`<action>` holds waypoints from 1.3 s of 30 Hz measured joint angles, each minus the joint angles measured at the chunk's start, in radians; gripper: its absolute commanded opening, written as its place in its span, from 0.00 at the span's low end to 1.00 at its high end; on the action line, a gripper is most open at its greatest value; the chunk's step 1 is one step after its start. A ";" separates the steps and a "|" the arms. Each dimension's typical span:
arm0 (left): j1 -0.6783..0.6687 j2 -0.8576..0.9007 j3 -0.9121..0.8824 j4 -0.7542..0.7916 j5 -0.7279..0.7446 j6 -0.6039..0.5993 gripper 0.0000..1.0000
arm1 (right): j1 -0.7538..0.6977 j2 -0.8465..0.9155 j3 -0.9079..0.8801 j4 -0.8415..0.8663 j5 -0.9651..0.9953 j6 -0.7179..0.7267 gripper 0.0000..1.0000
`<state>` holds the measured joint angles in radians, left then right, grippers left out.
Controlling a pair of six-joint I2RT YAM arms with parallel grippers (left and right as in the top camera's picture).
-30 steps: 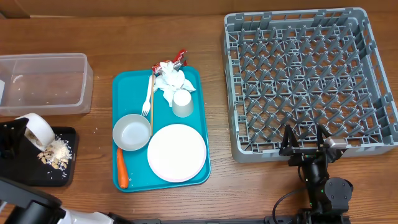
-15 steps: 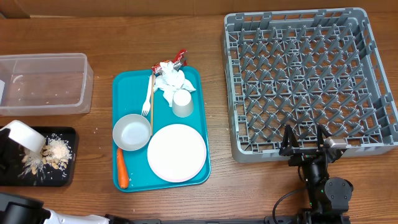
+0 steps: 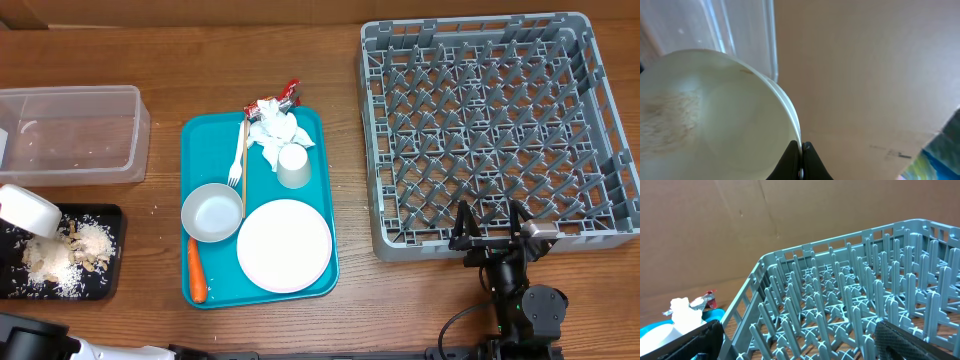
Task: Sort waste into correct bins and load items into the dishwasher rack
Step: 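Carry the upper bowl left and tip its contents onto the black tray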
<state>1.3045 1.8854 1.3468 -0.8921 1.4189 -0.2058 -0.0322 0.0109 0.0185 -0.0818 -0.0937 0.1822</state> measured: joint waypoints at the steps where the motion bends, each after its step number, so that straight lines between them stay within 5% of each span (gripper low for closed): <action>1: 0.000 0.000 0.000 0.000 0.006 0.000 0.04 | 0.000 0.000 0.000 0.000 0.000 0.000 1.00; 39: -0.016 0.000 0.000 -0.027 0.100 0.134 0.04 | 0.000 0.000 0.000 0.000 0.000 0.000 1.00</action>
<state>1.2881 1.8854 1.3468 -0.9195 1.5188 -0.0715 -0.0322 0.0109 0.0185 -0.0818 -0.0933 0.1822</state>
